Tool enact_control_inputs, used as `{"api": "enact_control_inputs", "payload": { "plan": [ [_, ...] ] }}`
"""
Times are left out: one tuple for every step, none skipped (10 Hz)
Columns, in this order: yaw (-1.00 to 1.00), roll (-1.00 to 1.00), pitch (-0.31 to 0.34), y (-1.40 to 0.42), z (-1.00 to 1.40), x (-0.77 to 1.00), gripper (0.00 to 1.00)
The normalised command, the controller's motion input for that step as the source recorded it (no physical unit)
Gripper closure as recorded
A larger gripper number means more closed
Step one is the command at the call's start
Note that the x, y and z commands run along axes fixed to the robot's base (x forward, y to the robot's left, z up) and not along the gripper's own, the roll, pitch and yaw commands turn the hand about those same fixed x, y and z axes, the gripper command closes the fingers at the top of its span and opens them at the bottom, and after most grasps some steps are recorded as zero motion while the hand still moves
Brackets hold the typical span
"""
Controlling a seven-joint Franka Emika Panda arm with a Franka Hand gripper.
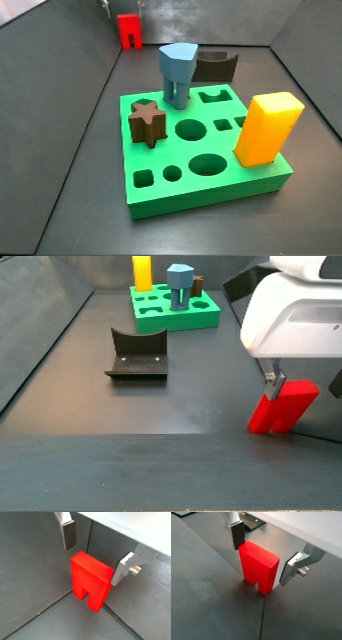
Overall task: Pick up the double-square object. Move up. Move to above the board. Insert the double-square object.
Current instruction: Pick up the double-square object.
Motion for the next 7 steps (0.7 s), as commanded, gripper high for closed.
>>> {"api": "enact_control_inputs", "payload": {
  "plan": [
    [0.05,0.04,-0.093,0.00,-0.52,0.20,0.00],
    [0.07,0.04,-0.067,-0.04,-0.48,0.19,0.00],
    [0.08,0.05,-0.067,-0.10,-0.52,0.22,0.00],
    [0.10,0.05,-0.069,-0.09,-0.58,0.25,0.00],
    [0.09,0.03,-0.070,-0.05,-0.55,0.22,0.00],
    [0.00,0.00,0.000,0.02,0.00,-0.01,0.00],
    [0.00,0.00,0.000,0.00,0.00,0.00,0.00]
  ]
}}
